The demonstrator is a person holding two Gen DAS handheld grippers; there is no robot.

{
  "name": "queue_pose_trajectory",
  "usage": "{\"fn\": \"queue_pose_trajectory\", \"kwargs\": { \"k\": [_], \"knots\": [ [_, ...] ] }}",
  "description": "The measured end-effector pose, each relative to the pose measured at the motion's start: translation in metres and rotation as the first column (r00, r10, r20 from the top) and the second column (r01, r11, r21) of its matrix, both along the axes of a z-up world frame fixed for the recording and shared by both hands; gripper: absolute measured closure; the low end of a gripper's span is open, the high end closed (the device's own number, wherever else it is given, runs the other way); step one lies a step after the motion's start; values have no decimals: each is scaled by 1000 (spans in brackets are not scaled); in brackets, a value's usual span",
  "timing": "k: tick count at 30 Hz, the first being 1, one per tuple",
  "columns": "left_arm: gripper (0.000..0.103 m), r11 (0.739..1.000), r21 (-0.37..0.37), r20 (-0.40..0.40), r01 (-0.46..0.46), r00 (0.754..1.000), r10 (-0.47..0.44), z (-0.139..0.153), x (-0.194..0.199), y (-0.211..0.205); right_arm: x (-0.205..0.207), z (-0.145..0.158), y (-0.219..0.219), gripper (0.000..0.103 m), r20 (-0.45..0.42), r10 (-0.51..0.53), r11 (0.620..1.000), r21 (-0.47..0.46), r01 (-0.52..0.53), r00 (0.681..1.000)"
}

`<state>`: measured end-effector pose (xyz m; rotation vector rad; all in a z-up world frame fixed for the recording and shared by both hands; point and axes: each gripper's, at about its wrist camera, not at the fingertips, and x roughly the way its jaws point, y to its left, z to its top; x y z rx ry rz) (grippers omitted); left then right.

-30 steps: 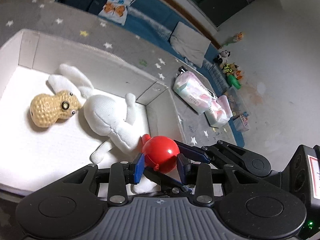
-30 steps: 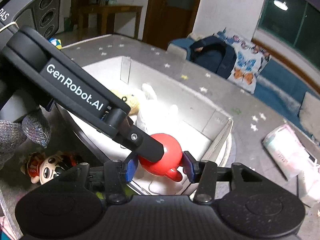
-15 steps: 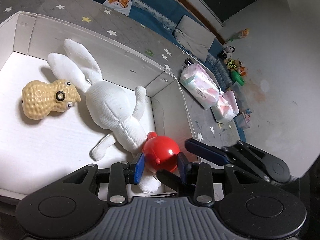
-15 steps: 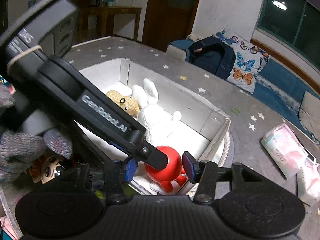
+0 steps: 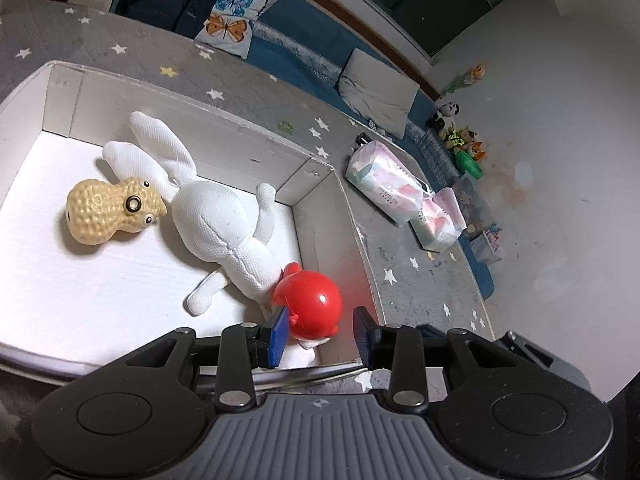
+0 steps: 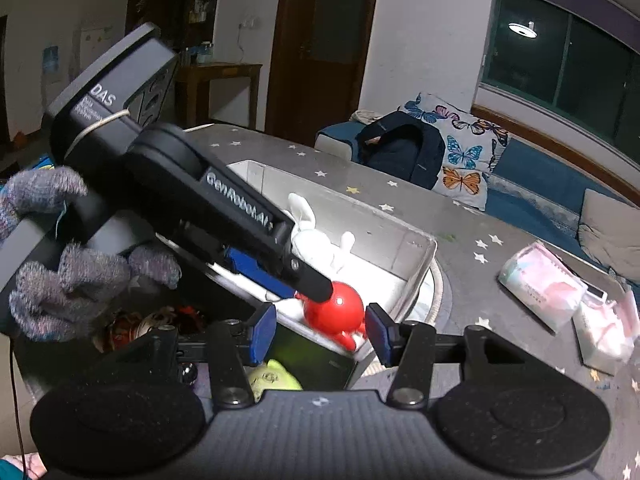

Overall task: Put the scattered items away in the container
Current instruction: 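Lower the red toy beside the rabbit and open both grippers, then move both grippers to the green alien and close on it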

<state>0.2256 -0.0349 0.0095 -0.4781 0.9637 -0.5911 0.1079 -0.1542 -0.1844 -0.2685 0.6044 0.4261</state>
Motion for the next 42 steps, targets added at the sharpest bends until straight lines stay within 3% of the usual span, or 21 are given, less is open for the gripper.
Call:
{"fn": "queue_pose_trajectory", "kwargs": {
  "k": [3,14,23,30,42],
  "knots": [
    [66,1000,-1,10,-6,1000,6,3,-4,2,-6,-5,-3,47,-8,-18,1000,18,18,1000],
    [66,1000,-8,62,-19,998,19,14,-27,9,-27,-33,-4,47,-43,-58,998,37,60,997],
    [66,998,42,145,52,988,-57,17,-63,3,-34,-52,-5,47,-95,-76,994,69,83,993],
    [66,991,79,109,105,988,-113,1,-67,-13,-33,-56,-1,47,-116,-77,991,98,89,990],
    [66,989,97,62,111,991,-117,-14,-64,-17,-34,-61,0,53,-143,-81,984,145,102,986]
  ]
}}
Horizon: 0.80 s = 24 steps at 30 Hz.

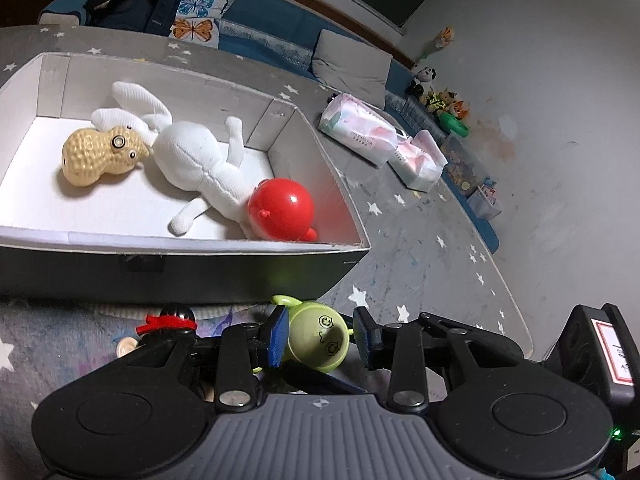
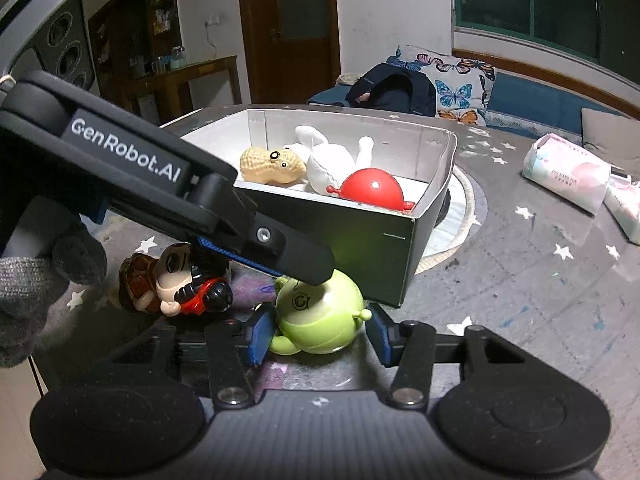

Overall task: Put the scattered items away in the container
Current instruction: 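Move both grippers to the green alien and close on it, then lift the green alien with both grippers and carry it into the box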

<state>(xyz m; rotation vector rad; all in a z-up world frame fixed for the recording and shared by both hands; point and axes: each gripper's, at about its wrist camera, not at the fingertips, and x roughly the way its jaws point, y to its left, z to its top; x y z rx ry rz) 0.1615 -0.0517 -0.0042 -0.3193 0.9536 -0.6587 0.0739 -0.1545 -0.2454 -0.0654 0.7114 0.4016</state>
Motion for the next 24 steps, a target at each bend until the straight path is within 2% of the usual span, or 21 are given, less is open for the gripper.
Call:
{"fn": "queue_pose_trajectory", "kwargs": {
  "k": [15,19,24],
  "knots": [
    [66,1000,9,-9,1,1000,-1,-3,-8,-5,-10,0,-2,54,19,-23,1000,-1,23,1000],
    [66,1000,-15,2,-1,1000,1,2,-14,-4,-18,10,-3,54,48,-25,1000,-10,25,999],
    [66,999,-54,52,-3,999,6,21,-22,0,-27,31,-1,54,108,-15,999,-41,19,994]
  ]
}}
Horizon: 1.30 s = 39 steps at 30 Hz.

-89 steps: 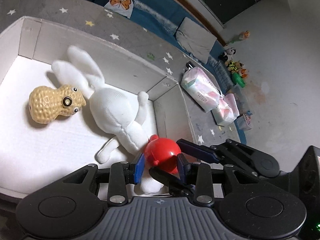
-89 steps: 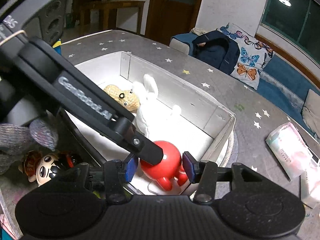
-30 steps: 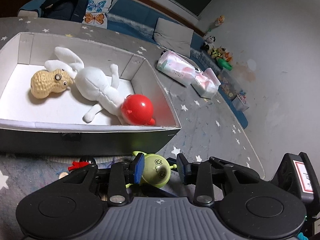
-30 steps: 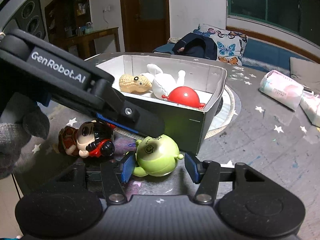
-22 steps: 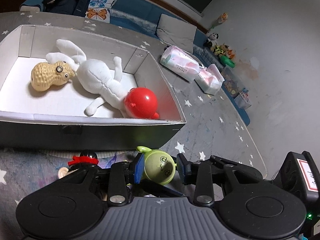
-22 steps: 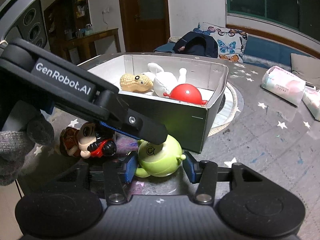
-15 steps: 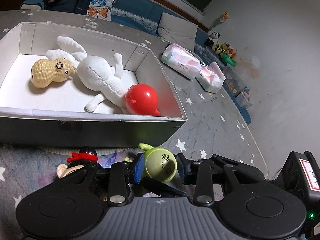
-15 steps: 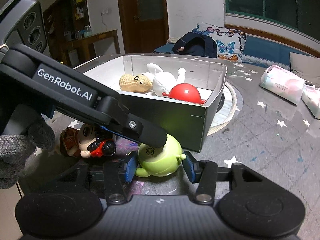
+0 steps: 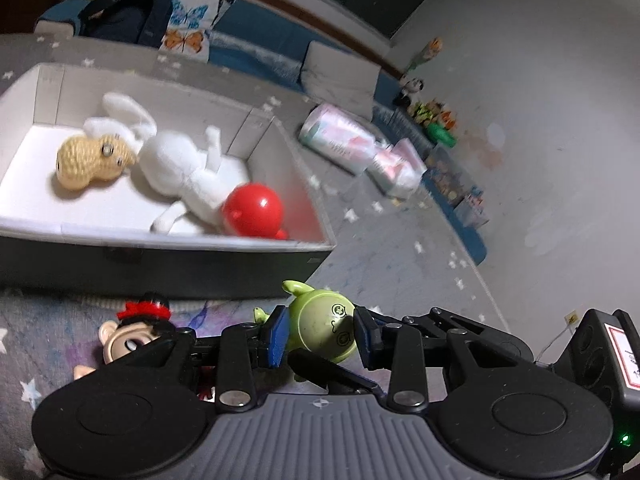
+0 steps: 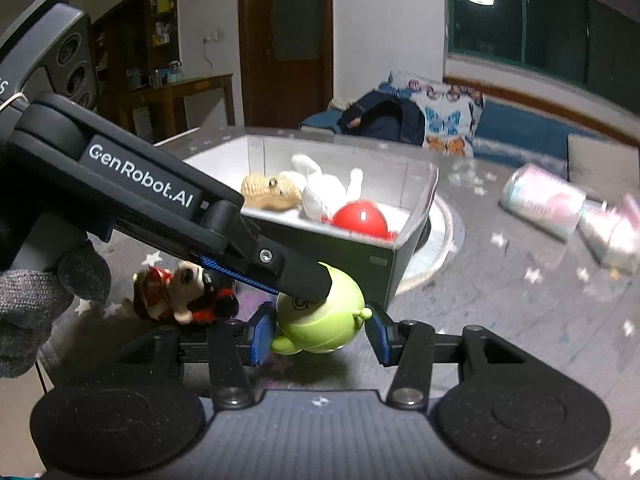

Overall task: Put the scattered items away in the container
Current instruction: 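Lift the green alien with both grippers and carry it into the box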

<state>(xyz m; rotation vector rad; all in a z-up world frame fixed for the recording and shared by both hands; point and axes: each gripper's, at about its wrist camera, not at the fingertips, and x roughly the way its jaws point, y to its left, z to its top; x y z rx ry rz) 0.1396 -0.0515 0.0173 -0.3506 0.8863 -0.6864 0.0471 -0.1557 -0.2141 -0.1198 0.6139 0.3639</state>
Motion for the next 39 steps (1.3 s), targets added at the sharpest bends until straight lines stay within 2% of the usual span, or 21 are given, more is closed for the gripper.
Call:
{"fn": "queue_pose_trajectory", "kwargs": {
  "k": [6,11,19,27,39],
  "knots": [
    [66,998,-31,85,-47,995,50,31,5,11,13,31,10,54,82,42,999,-33,-39,996],
    [66,993,-46,97,-107,989,111,44,26,28,45,46,25,54,96,98,994,-50,-94,991],
    [66,983,-52,25,-178,983,180,33,68,58,102,43,51,54,17,169,985,-49,-168,986],
    [66,975,-55,-69,-216,975,212,8,101,77,151,27,62,54,-114,203,978,-24,-207,973],
    [65,976,-30,-144,-217,967,210,-16,121,80,170,3,75,54,-219,218,968,-79,-240,951]
  ]
}}
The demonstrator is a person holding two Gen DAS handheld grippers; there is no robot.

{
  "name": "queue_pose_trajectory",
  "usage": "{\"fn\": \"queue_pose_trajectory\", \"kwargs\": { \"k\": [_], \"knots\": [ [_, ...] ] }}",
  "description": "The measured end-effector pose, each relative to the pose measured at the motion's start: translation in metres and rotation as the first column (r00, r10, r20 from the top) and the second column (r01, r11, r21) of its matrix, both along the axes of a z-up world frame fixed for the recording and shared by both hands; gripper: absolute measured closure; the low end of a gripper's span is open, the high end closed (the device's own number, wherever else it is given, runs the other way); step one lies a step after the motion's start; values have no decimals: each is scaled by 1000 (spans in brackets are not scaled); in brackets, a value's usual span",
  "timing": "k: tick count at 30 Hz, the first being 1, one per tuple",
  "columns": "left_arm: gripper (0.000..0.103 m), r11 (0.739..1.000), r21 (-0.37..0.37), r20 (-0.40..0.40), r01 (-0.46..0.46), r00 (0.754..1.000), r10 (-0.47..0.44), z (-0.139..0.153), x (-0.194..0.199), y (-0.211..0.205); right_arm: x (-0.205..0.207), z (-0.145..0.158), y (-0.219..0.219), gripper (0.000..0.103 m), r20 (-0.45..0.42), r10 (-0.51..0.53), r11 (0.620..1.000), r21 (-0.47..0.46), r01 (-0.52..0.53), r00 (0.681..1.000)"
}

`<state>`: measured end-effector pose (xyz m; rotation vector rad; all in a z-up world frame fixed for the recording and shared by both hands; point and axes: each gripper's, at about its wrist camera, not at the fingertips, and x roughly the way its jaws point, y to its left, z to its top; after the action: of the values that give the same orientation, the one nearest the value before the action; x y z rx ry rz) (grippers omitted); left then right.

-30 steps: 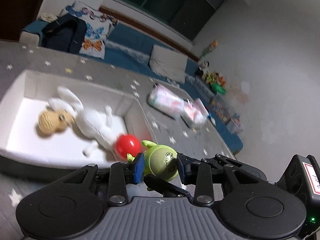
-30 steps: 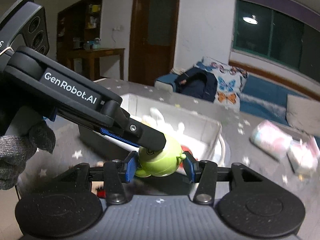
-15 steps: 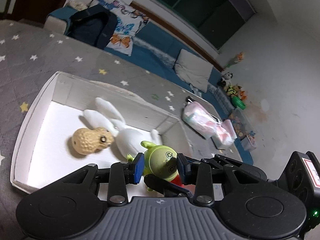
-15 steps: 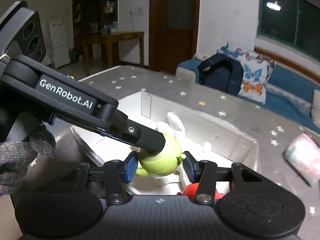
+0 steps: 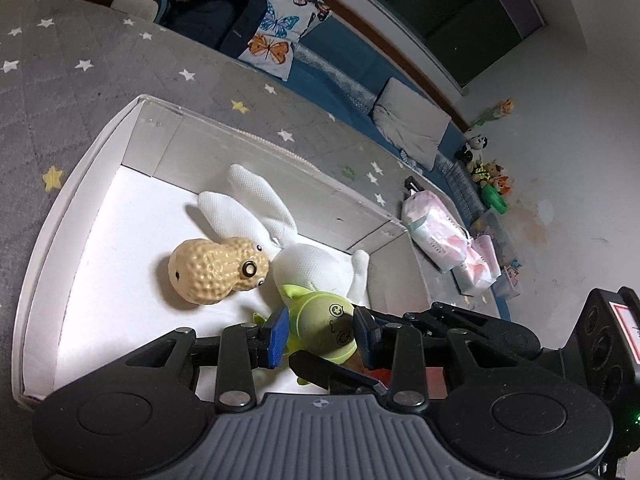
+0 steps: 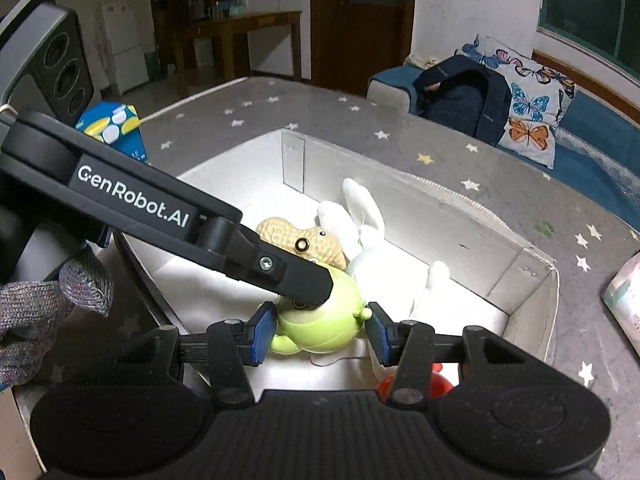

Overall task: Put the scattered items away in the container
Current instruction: 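Lift the green alien with both grippers and carry it into the box, then set the alien beside the peanut and open both grippers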

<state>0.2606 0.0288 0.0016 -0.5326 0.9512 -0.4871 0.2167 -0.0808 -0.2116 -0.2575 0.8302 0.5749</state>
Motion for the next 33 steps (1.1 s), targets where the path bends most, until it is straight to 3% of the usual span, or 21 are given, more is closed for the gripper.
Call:
{"fn": "queue_pose_trajectory", "kwargs": {
  "k": [14,33],
  "knots": [
    [65,1000,15,-22,-6,1000,6,-9,5,1,5,-10,6,54,-33,5,1000,-29,-6,999],
    [66,999,26,9,-22,1000,22,0,-5,3,-14,10,-3,53,40,-20,1000,25,19,999]
  ]
}}
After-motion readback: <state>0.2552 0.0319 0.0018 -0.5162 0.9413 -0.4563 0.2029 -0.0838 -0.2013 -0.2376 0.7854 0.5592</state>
